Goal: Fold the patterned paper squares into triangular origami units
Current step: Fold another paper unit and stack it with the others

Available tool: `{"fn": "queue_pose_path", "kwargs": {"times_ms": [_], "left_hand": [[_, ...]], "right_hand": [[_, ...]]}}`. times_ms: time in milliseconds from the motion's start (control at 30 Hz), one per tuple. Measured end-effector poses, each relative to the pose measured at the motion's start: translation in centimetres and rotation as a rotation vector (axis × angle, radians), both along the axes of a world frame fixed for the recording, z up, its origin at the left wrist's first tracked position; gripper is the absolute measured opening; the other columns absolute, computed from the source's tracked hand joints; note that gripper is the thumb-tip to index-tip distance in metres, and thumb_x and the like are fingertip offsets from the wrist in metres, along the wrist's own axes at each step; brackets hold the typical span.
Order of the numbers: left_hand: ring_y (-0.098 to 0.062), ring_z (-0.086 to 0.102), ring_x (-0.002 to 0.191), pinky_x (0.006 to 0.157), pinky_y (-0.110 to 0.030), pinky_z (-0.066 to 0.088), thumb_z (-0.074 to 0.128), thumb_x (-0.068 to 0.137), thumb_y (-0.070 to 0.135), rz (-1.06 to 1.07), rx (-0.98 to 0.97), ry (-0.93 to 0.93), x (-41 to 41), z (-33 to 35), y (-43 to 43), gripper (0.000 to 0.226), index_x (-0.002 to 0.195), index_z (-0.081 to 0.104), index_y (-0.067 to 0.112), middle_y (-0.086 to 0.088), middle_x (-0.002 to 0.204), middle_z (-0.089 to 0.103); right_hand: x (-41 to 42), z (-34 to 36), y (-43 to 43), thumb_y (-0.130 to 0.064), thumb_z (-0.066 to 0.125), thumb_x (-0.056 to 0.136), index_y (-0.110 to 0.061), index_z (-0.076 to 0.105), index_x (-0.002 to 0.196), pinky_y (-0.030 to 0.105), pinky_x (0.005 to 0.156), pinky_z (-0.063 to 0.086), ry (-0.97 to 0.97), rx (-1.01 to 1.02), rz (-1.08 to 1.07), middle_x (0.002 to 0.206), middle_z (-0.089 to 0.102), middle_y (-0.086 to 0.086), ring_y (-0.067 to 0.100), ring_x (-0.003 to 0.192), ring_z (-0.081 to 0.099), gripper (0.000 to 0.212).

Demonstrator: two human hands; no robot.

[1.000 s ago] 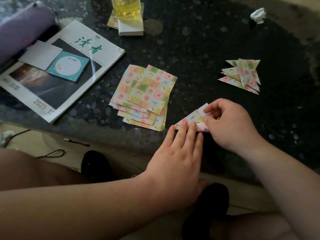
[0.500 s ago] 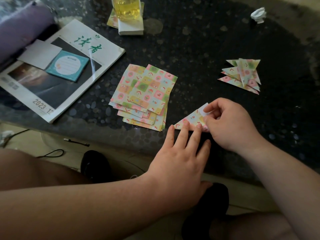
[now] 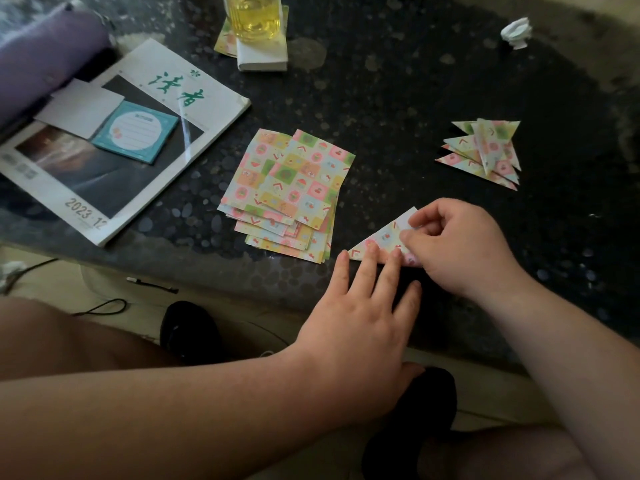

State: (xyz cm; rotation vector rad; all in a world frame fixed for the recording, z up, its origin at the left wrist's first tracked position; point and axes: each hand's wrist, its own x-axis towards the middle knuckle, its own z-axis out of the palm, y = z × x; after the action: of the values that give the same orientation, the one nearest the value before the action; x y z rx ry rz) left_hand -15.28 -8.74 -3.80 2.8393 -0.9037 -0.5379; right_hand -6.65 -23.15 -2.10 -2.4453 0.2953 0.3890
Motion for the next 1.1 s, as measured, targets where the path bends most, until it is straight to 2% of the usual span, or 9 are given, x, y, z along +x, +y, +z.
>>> {"fn": "queue_pose_path", "kwargs": {"times_ms": [67, 133, 367, 633, 867, 1100], "left_hand": [[-0.046, -0.022, 0.151, 0.120, -0.065, -0.007, 0.027, 0.098, 0.069, 0.003, 0.000, 0.000, 0.0, 0.0, 0.0, 0.090, 0.162, -0.002, 0.013, -0.025, 0.165, -0.017], [-0.046, -0.021, 0.151, 0.120, -0.066, -0.007, 0.027, 0.098, 0.069, 0.002, -0.002, -0.002, 0.0, 0.0, 0.0, 0.090, 0.162, -0.002, 0.013, -0.025, 0.165, -0.016], [-0.046, -0.021, 0.151, 0.120, -0.066, -0.006, 0.026, 0.098, 0.070, 0.000, -0.001, -0.002, 0.0, 0.1, 0.0, 0.090, 0.162, -0.002, 0.013, -0.026, 0.165, -0.017], [-0.045, -0.026, 0.149, 0.124, -0.055, -0.011, 0.024, 0.100, 0.068, -0.013, 0.007, 0.018, 0.1, 0.3, 0.1, 0.089, 0.161, -0.007, 0.011, -0.027, 0.163, -0.021], [-0.044, -0.025, 0.150, 0.124, -0.055, -0.009, 0.026, 0.099, 0.068, -0.002, 0.005, 0.028, 0.2, 0.3, 0.1, 0.092, 0.160, -0.011, 0.009, -0.025, 0.164, -0.022], [-0.038, -0.029, 0.149, 0.124, -0.052, -0.012, 0.018, 0.101, 0.066, 0.000, 0.063, 0.023, 0.3, 0.7, 0.1, 0.093, 0.153, -0.022, 0.000, -0.021, 0.163, -0.026]], "right_hand": [[0.1, 0.1, 0.2, -0.031, 0.074, 0.092, -0.025, 0.070, 0.094, 0.029, 0.070, 0.055, 0.008, -0.001, -0.010, 0.088, 0.071, -0.006, 0.011, 0.083, 0.070, 0.007], [0.2, 0.1, 0.4, -0.032, 0.072, 0.094, -0.025, 0.071, 0.087, 0.027, 0.066, 0.050, 0.026, -0.045, -0.002, 0.087, 0.071, -0.006, 0.010, 0.084, 0.067, 0.011], [0.6, 0.1, 1.1, -0.026, 0.067, 0.095, -0.023, 0.067, 0.074, 0.028, 0.061, 0.044, 0.055, -0.143, 0.010, 0.081, 0.067, -0.005, 0.012, 0.081, 0.063, 0.021], [0.6, 0.1, 1.4, -0.026, 0.065, 0.095, -0.024, 0.065, 0.077, 0.030, 0.065, 0.045, 0.069, -0.176, 0.005, 0.083, 0.067, -0.003, 0.016, 0.086, 0.064, 0.019], [0.7, 0.2, 1.5, -0.028, 0.066, 0.097, -0.025, 0.064, 0.078, 0.029, 0.066, 0.044, 0.077, -0.181, 0.003, 0.087, 0.068, -0.002, 0.017, 0.087, 0.064, 0.020], [0.6, 0.3, 1.6, -0.029, 0.065, 0.099, -0.023, 0.067, 0.087, 0.033, 0.078, 0.052, 0.079, -0.199, 0.007, 0.095, 0.068, 0.000, 0.018, 0.094, 0.065, 0.013]]}}
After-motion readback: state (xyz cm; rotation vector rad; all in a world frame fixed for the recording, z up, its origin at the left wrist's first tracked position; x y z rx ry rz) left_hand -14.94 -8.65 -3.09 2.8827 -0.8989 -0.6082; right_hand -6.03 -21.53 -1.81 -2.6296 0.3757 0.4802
